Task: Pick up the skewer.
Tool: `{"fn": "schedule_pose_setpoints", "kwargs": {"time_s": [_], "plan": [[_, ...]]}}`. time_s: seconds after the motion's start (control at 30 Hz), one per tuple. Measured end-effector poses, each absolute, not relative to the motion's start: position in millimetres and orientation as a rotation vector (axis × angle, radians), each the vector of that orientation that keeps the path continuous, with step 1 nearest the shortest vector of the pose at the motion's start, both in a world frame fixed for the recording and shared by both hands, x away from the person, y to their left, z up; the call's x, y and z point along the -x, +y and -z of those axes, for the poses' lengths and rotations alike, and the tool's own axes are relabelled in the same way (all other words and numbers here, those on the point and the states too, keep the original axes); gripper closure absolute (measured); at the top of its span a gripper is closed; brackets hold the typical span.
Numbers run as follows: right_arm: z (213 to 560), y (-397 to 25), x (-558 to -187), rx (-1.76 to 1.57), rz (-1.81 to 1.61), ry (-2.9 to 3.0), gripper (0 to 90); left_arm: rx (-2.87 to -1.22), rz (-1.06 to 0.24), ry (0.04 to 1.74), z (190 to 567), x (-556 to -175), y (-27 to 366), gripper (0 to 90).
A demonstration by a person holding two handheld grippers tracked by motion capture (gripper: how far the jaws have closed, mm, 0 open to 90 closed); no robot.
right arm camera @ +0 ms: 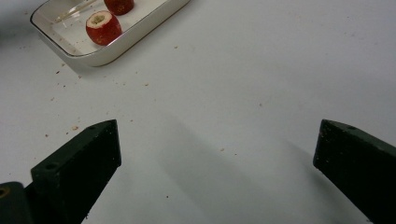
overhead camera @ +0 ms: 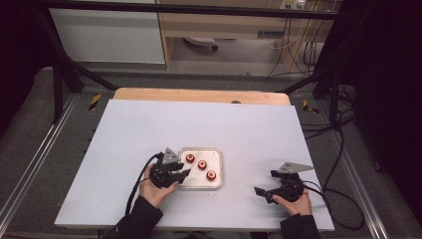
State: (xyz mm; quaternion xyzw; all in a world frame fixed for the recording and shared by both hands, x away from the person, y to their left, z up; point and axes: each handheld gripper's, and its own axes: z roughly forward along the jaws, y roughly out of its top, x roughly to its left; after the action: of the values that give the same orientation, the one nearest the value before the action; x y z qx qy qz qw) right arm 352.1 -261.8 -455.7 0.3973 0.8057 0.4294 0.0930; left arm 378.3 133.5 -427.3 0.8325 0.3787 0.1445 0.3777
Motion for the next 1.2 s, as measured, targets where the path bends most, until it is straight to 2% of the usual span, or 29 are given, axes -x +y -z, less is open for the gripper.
{"fn": "schedule_pose_setpoints", "kwargs": {"time_s": [0.13,0.43,0.87,1.2], "plan": [[456,-262,-352,-1.181,-1.280,2.389,1.5,-2.131,-0.360,1.001,431,-382,126,63.6],[456,-262,-352,-1.178,-1.282,2.388,1.5,-2.139,-0.381,1.050,443,-384,119,76.1],[455,-262,-352,-1.179,-1.284,2.389,1.5,-2.103,-0.413,1.080,449,-382,116,87.0],[455,-262,-352,-1.174,-1.281,2.389,1.5,-2.072,-0.409,1.078,449,-380,120,88.2]]}}
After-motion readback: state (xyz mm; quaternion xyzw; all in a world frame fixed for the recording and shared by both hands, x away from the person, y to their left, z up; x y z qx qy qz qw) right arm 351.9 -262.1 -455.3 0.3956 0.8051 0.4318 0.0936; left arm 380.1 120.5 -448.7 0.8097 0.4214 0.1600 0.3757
